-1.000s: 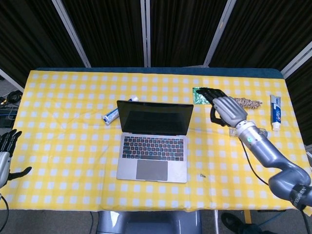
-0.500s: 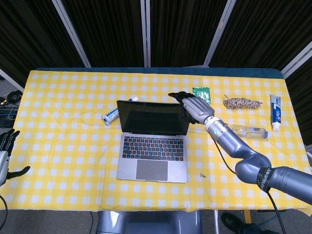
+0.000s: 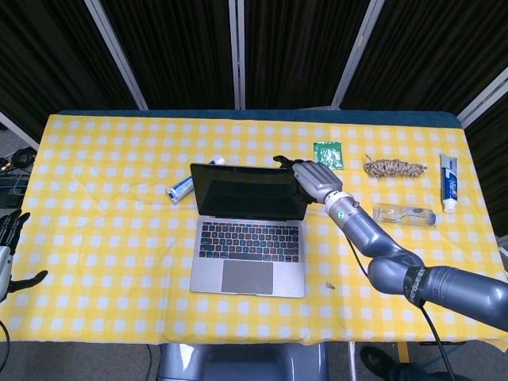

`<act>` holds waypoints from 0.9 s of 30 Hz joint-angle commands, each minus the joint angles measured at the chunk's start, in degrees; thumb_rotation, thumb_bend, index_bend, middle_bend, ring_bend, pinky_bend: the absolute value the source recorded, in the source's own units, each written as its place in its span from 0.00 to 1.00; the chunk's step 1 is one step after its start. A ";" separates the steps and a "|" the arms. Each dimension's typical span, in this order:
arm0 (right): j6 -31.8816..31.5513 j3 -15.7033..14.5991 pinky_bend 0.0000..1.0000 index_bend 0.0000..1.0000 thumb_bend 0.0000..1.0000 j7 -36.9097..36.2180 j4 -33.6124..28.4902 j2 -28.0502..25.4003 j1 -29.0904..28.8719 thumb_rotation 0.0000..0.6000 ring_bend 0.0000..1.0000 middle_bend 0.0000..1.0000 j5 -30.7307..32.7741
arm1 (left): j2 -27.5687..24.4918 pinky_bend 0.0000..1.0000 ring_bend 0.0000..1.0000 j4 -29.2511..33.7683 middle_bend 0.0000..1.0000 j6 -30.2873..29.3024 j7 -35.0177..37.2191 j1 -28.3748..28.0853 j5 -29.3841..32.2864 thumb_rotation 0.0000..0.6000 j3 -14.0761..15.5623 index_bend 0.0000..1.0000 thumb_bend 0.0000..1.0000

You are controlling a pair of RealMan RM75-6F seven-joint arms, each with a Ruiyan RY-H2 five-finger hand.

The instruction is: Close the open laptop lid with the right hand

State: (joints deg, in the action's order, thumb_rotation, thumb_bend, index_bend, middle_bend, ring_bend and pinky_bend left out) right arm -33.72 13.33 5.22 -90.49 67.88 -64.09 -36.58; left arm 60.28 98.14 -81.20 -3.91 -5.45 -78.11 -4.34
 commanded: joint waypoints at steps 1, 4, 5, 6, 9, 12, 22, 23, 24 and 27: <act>-0.46 -0.51 0.24 0.11 1.00 0.79 -0.88 -0.41 -0.96 1.00 0.25 0.28 1.56 | -0.04 0.00 0.00 0.01 0.00 0.03 0.06 -0.02 -0.04 1.00 0.03 0.00 0.00; -0.34 -0.41 0.26 0.11 1.00 0.50 -1.86 -0.90 -1.30 1.00 0.27 0.31 2.44 | -0.05 0.00 0.00 -0.06 0.00 0.02 0.17 -0.03 -0.02 1.00 0.03 0.00 0.00; -0.30 -0.33 0.26 0.12 1.00 0.34 -2.09 -1.03 -1.32 1.00 0.27 0.31 2.48 | -0.05 0.00 0.00 -0.06 0.00 0.01 0.20 -0.03 -0.01 1.00 0.02 0.00 0.00; -0.26 -0.23 0.26 0.12 1.00 0.17 -2.33 -1.17 -1.33 1.00 0.27 0.31 2.45 | -0.06 0.00 0.00 -0.08 0.00 0.01 0.21 -0.03 0.02 1.00 0.02 0.00 0.00; -0.01 -0.07 0.27 0.12 1.00 -0.22 -3.13 -1.82 -1.27 1.00 0.28 0.31 2.04 | 0.04 0.00 0.00 -0.20 0.00 0.10 0.35 -0.11 0.01 1.00 0.01 0.00 0.00; 0.24 0.11 0.27 0.12 1.00 -0.63 -4.31 -2.66 -1.05 1.00 0.28 0.31 1.13 | 0.23 0.00 0.00 -0.45 0.00 0.02 0.36 -0.14 -0.23 1.00 0.07 0.00 0.00; 1.81 0.36 0.27 0.15 1.00 -1.63 -11.65 -7.27 1.34 1.00 0.28 0.31 -7.26 | 0.54 0.00 0.00 -0.55 0.00 0.18 -0.01 -0.22 0.08 1.00 0.13 0.00 0.00; 1.95 0.30 0.27 0.16 1.00 -1.66 -12.74 -7.79 1.76 1.00 0.28 0.31 -8.75 | 0.57 0.00 0.00 -0.55 0.00 0.24 -0.10 -0.26 0.13 1.00 0.13 0.00 0.00; 2.03 0.24 0.27 0.16 1.00 -1.67 -13.49 -8.12 2.04 1.00 0.28 0.31 -9.82 | 0.60 0.00 0.00 -0.55 0.00 0.28 -0.15 -0.28 0.14 1.00 0.14 0.00 0.00; 2.06 0.06 0.27 0.16 1.00 -1.61 -15.91 -9.11 3.04 1.00 0.28 0.30 -13.63 | 0.76 0.00 0.00 -0.62 0.00 0.47 -0.44 -0.39 0.24 1.00 0.17 0.00 0.00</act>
State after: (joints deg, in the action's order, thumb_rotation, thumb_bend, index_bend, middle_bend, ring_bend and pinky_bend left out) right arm -31.85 13.57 3.62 -104.50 59.82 -62.03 -47.77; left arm 61.00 97.53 -80.76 -4.30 -5.81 -77.89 -4.17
